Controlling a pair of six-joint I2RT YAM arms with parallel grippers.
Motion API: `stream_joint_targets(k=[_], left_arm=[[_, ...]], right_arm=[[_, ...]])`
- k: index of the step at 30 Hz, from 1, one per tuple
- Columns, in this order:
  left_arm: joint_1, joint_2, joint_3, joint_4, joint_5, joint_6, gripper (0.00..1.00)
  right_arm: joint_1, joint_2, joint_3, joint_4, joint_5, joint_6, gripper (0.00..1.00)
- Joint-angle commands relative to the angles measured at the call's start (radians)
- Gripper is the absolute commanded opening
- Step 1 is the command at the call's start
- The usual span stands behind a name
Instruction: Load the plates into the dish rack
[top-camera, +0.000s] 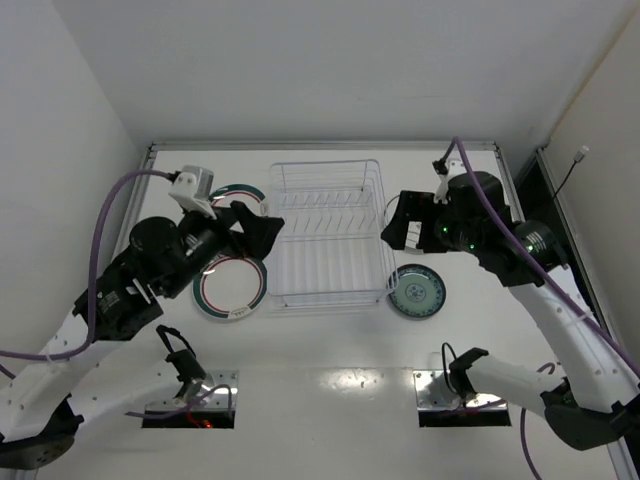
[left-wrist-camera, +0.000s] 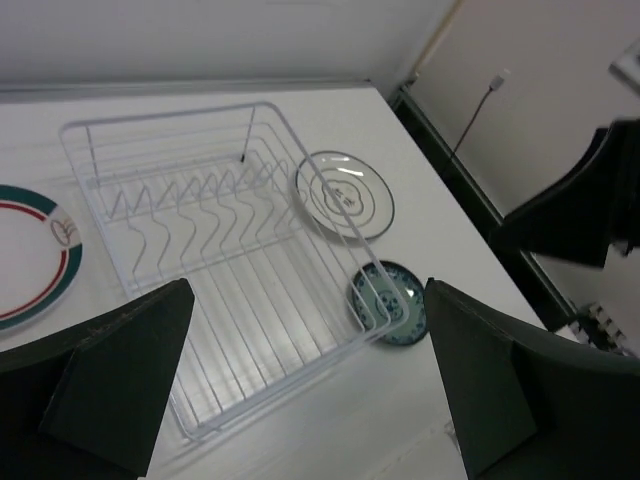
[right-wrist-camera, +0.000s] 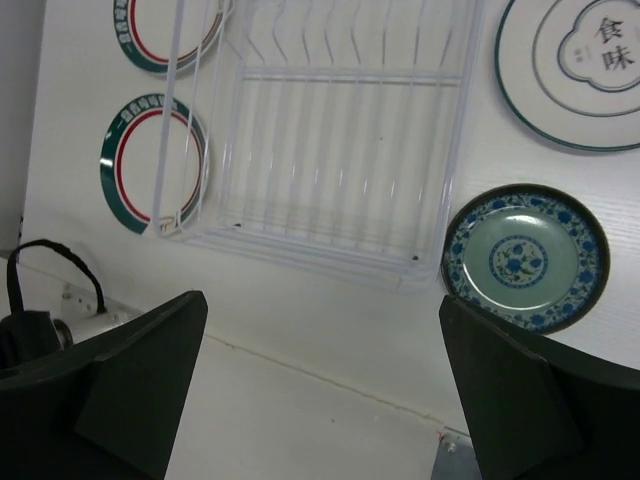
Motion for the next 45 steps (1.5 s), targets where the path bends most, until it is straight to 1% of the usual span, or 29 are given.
stream_joint_targets(k=[1, 2, 3, 5, 7, 9, 10, 11, 12, 13, 14, 15, 16, 18, 19, 22, 23, 26, 28, 29, 30, 32, 36, 38, 42, 43, 45], left_arm=[[-0.001, 0.134, 0.057, -0.130, -0.112, -0.002, 1.00], [0.008, 0.151, 0.057, -0.130, -0.135, -0.023, 1.00], [0.008, 0.163, 0.057, -0.141, -0.149, -0.033, 1.00], [0.017, 0.173, 0.022, -0.126, -0.133, -0.053, 1.00], [0.027, 0.148, -0.016, -0.066, -0.105, -0.065, 1.00], [0.049, 0.125, -0.076, -0.050, -0.096, -0.094, 1.00], [0.062, 0.125, -0.092, -0.041, -0.096, -0.111, 1.00], [0.094, 0.113, -0.102, -0.041, -0.096, -0.123, 1.00], [0.112, 0.113, -0.112, -0.041, -0.064, -0.123, 1.00], [0.129, 0.113, -0.112, -0.052, -0.044, -0.108, 1.00], [0.144, 0.113, -0.112, -0.064, -0.027, -0.099, 1.00], [0.172, 0.122, -0.112, -0.073, -0.004, -0.099, 1.00], [0.183, 0.122, -0.103, -0.073, -0.004, -0.088, 1.00], [0.218, 0.122, -0.113, -0.073, 0.021, -0.077, 1.00], [0.229, 0.122, -0.113, -0.073, 0.042, -0.077, 1.00], [0.256, 0.113, -0.138, -0.064, 0.067, -0.067, 1.00], [0.257, 0.113, -0.151, -0.055, 0.079, -0.057, 1.00], [0.281, 0.122, -0.185, -0.044, 0.105, -0.057, 1.00], [0.309, 0.122, -0.210, -0.035, 0.119, -0.057, 1.00], [0.309, 0.122, -0.210, -0.026, 0.134, -0.057, 1.00], [0.332, 0.122, -0.224, -0.026, 0.151, -0.048, 1.00], [0.350, 0.122, -0.233, -0.017, 0.176, -0.048, 1.00], [0.390, 0.122, -0.233, -0.017, 0.217, -0.039, 1.00], [0.401, 0.122, -0.233, -0.017, 0.217, -0.030, 1.00], [0.427, 0.111, -0.233, -0.027, 0.217, -0.030, 1.00], [0.441, 0.111, -0.245, -0.027, 0.217, -0.021, 1.00], [0.454, 0.090, -0.257, -0.027, 0.217, -0.021, 1.00]], right_arm=[[-0.011, 0.007, -0.036, 0.108, -0.109, -0.029, 1.00], [-0.011, 0.007, -0.036, 0.120, -0.123, -0.029, 1.00], [-0.011, 0.007, -0.036, 0.130, -0.098, -0.029, 1.00], [-0.042, -0.006, -0.047, 0.130, 0.003, -0.017, 1.00], [-0.132, 0.026, -0.047, 0.130, 0.019, -0.017, 1.00], [-0.224, 0.063, -0.056, 0.157, -0.069, -0.017, 1.00], [-0.340, 0.079, -0.100, 0.182, -0.115, -0.017, 1.00], [-0.411, 0.109, -0.125, 0.214, -0.237, -0.017, 0.97], [-0.492, 0.131, -0.152, 0.275, -0.308, -0.006, 0.95], [-0.654, 0.157, -0.213, 0.304, -0.374, 0.004, 0.93], [-0.733, 0.186, -0.247, 0.338, -0.513, 0.033, 0.90], [-0.805, 0.242, -0.319, 0.378, -0.574, 0.053, 0.85], [-0.914, 0.272, -0.347, 0.457, -0.656, 0.072, 0.83], [-0.967, 0.330, -0.347, 0.486, -0.673, 0.083, 0.82], [-0.990, 0.389, -0.337, 0.486, -0.662, 0.074, 0.82], [-1.013, 0.480, -0.291, 0.466, -0.700, 0.060, 0.82], [-1.013, 0.550, -0.280, 0.466, -0.709, 0.051, 0.82], [-1.013, 0.650, -0.296, 0.484, -0.719, 0.051, 0.82], [-0.995, 0.703, -0.297, 0.522, -0.741, 0.051, 0.73], [-0.984, 0.733, -0.259, 0.507, -0.742, 0.051, 0.72], [-0.972, 0.794, -0.232, 0.474, -0.717, 0.037, 0.70], [-0.950, 0.844, -0.170, 0.441, -0.662, 0.026, 0.70], [-0.929, 0.934, -0.079, 0.407, -0.616, 0.026, 0.69], [-0.904, 0.993, -0.044, 0.378, -0.605, 0.026, 0.67], [-0.870, 1.063, -0.022, 0.378, -0.605, 0.026, 0.50], [-0.857, 1.073, -0.022, 0.369, -0.594, 0.017, 0.42], [-0.844, 1.073, -0.040, 0.369, -0.576, 0.003, 0.36]])
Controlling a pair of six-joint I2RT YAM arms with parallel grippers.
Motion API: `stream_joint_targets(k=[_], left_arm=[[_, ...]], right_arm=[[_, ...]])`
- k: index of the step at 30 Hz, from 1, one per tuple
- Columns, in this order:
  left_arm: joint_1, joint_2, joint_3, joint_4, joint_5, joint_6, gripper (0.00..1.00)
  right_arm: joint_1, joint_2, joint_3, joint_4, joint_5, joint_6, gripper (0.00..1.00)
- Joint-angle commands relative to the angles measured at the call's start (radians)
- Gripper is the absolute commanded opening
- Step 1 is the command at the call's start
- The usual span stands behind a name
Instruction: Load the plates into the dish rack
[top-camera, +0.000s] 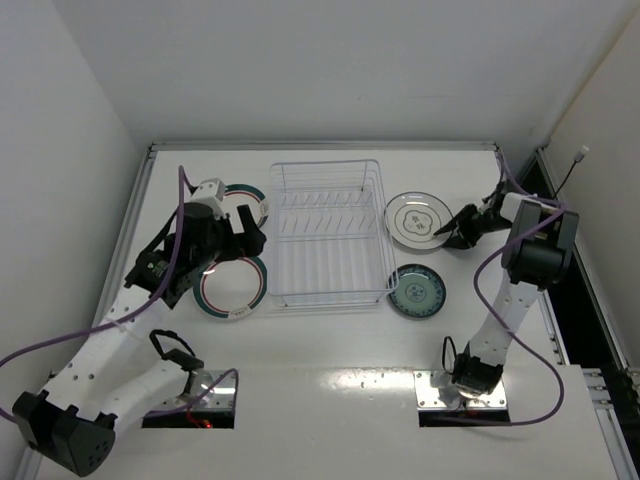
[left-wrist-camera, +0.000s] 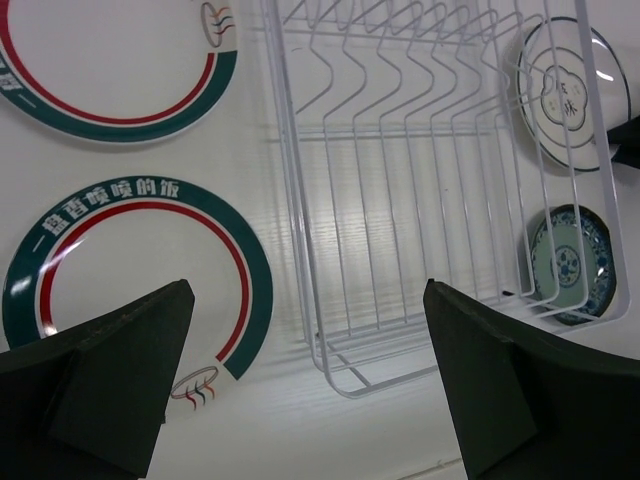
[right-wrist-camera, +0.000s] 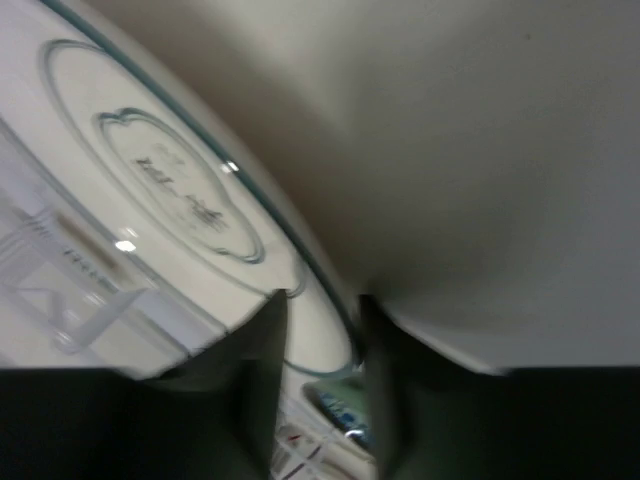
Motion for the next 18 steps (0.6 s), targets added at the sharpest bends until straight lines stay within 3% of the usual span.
stream_joint_targets(k=[1, 3, 4, 7, 12, 15, 18], left_arm=[[0.035, -0.035, -0.019, 0.023, 0.014, 0.029, 1.00], [0.045, -0.057, -0.033, 0.023, 0.003, 0.042, 1.00], [0.055, -0.083, -0.064, 0.046, 0.003, 0.052, 1.00], [0.075, -0.130, -0.117, 0.099, -0.020, 0.063, 1.00], [0.084, -0.204, -0.165, 0.121, -0.017, 0.075, 1.00], [0.094, -0.224, -0.165, 0.132, -0.040, 0.085, 1.00], [0.094, -0.224, -0.165, 0.123, -0.049, 0.074, 1.00]], right_arm=[[0.025, 0.011, -0.007, -0.024, 0.028, -0.038, 0.22], [0.025, 0.000, -0.054, 0.022, 0.014, -0.051, 0.04], [0.025, -0.036, -0.065, 0.022, 0.032, -0.051, 0.00], [0.025, -0.124, -0.076, 0.000, 0.150, -0.074, 0.00], [0.025, -0.427, -0.048, -0.038, 0.387, -0.088, 0.00], [0.025, -0.547, -0.025, -0.015, 0.405, -0.068, 0.00], [0.084, -0.682, 0.024, -0.015, 0.532, -0.048, 0.00]])
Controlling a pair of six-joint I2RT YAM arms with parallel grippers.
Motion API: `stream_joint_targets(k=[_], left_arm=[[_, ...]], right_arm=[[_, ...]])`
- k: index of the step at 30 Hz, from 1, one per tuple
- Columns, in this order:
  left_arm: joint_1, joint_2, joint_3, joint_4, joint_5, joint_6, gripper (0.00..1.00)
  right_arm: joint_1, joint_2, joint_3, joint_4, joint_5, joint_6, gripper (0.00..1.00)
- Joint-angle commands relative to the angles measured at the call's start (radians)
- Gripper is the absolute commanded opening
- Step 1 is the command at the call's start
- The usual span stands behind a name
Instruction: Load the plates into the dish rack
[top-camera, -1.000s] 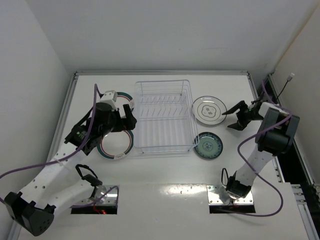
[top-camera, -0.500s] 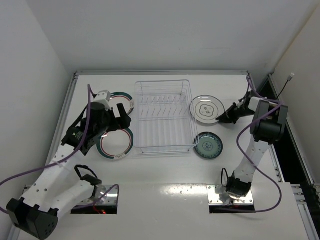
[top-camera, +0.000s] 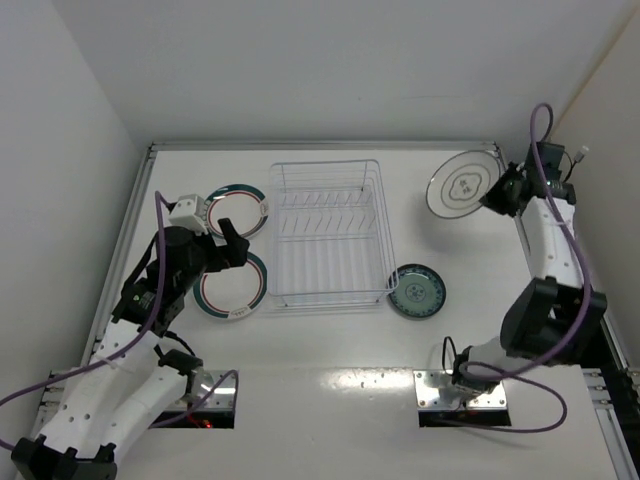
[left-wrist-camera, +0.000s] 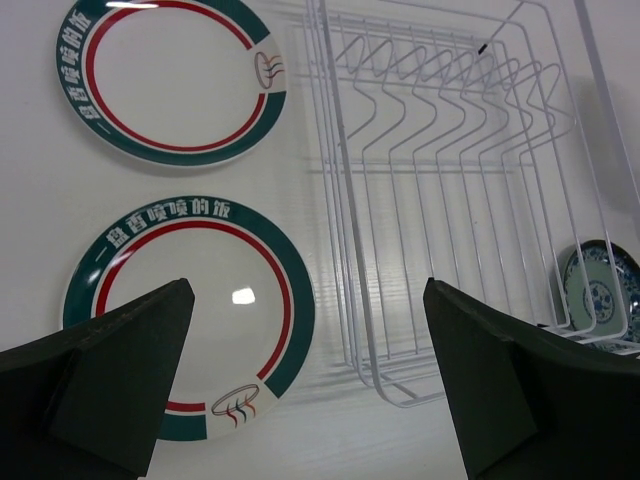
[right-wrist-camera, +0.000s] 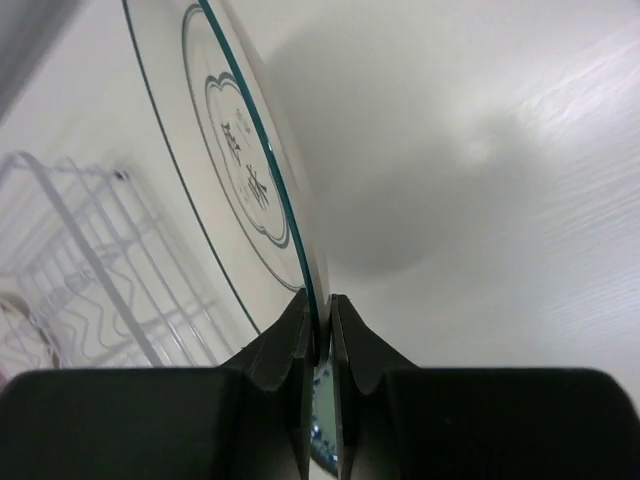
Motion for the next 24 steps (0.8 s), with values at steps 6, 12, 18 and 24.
stream_joint_targets(k=[6, 12, 18, 24], left_arm=[[0.013, -0.003, -0.002, 0.040, -0.020, 0.002, 1.00], [0.013, -0.003, -0.002, 0.030, -0.048, -0.007, 1.00], [0.013, -0.003, -0.002, 0.030, -0.057, -0.007, 1.00], [0.013, -0.003, -0.002, 0.021, -0.057, -0.007, 1.00]], right_arm=[[0.319, -0.222, 0.172, -0.006, 0.407, -0.004, 0.00], [0.569, -0.139, 0.217, -0.049, 0.637, -0.013, 0.00], [0.685, -0.050, 0.247, -0.080, 0.792, 0.021, 0.00], [0.788, 0.048, 0.312, -0.136, 0.929, 0.041, 0.00]])
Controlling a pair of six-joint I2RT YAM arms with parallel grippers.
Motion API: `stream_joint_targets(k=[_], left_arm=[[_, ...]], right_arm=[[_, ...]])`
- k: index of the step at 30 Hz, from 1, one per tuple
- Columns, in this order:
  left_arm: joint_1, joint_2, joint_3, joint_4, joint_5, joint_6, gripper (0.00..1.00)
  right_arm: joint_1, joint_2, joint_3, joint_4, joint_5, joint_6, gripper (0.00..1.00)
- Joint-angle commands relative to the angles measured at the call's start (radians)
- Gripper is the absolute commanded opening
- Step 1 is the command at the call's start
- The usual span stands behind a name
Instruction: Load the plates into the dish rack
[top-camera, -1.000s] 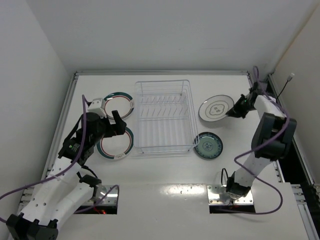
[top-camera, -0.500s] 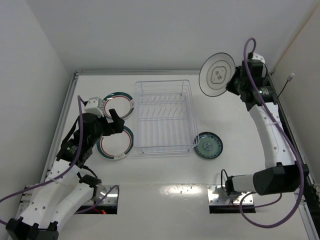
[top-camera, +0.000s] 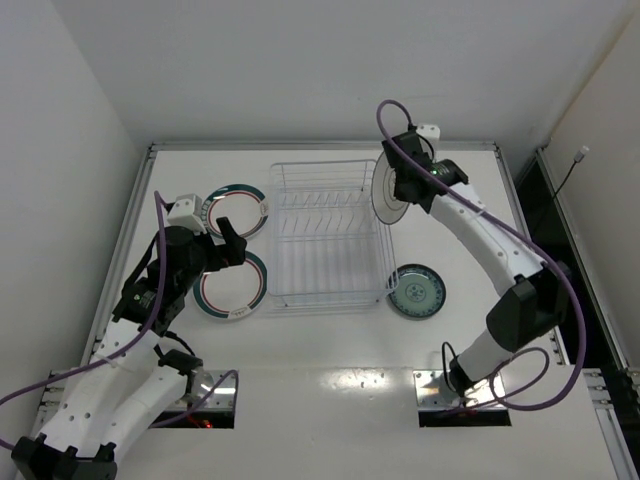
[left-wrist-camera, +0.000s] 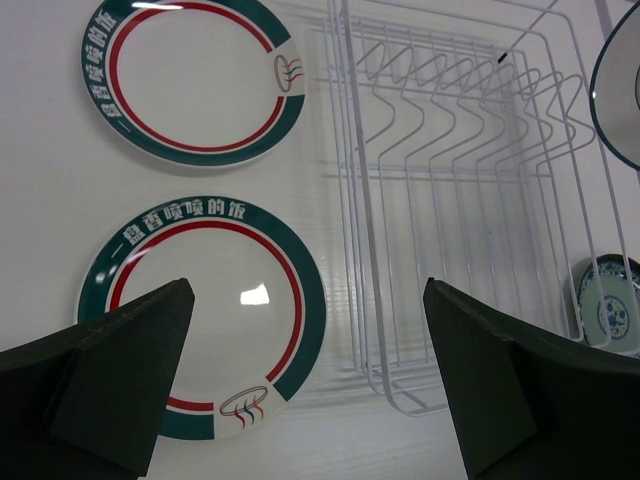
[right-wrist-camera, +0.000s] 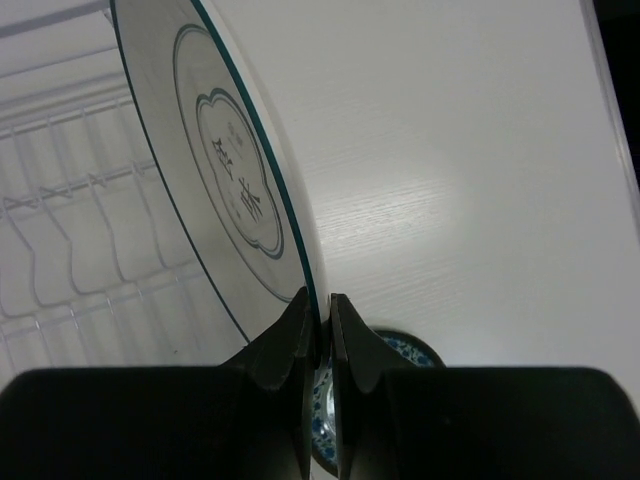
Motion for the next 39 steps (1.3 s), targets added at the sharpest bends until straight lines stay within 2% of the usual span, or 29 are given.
stream_joint_targets(k=[1, 8, 11, 15, 18, 21, 23, 27, 37, 39], left_arm=[[0.012, -0.002, -0.002, 0.022, -0.010, 0.000, 1.00], [0.012, -0.002, -0.002, 0.022, -0.019, 0.000, 1.00], [0.012, -0.002, -0.002, 0.022, -0.019, 0.000, 1.00], [0.012, -0.002, -0.002, 0.022, -0.019, 0.000, 1.00], [0.012, -0.002, -0.002, 0.022, -0.019, 0.000, 1.00], [0.012, -0.002, -0.002, 0.022, -0.019, 0.000, 1.00], [0.012, -0.002, -0.002, 0.022, -0.019, 0.000, 1.00], [0.012, -0.002, -0.002, 0.022, -0.019, 0.000, 1.00], [0.012, -0.002, -0.002, 0.013, -0.028, -0.009, 1.00], [0.012, -0.002, -0.002, 0.003, -0.037, -0.009, 1.00]], right_arm=[[0.063, 0.036, 0.113, -0.004, 0.181, 0.027, 0.00], [0.149, 0.192, 0.217, -0.109, 0.307, 0.085, 0.00], [0.174, 0.205, 0.218, -0.110, 0.327, 0.094, 0.00], [0.185, 0.225, 0.227, -0.119, 0.327, 0.094, 0.00], [0.185, 0.236, 0.227, -0.128, 0.272, 0.105, 0.00], [0.185, 0.236, 0.227, -0.116, 0.172, 0.105, 0.15], [0.185, 0.211, 0.216, -0.102, 0.100, 0.096, 0.22], [0.166, 0.147, 0.166, -0.067, -0.001, 0.096, 0.22], [0.148, -0.097, 0.141, -0.136, -0.026, 0.013, 0.23], [0.135, -0.154, 0.107, -0.153, 0.003, 0.002, 0.31]])
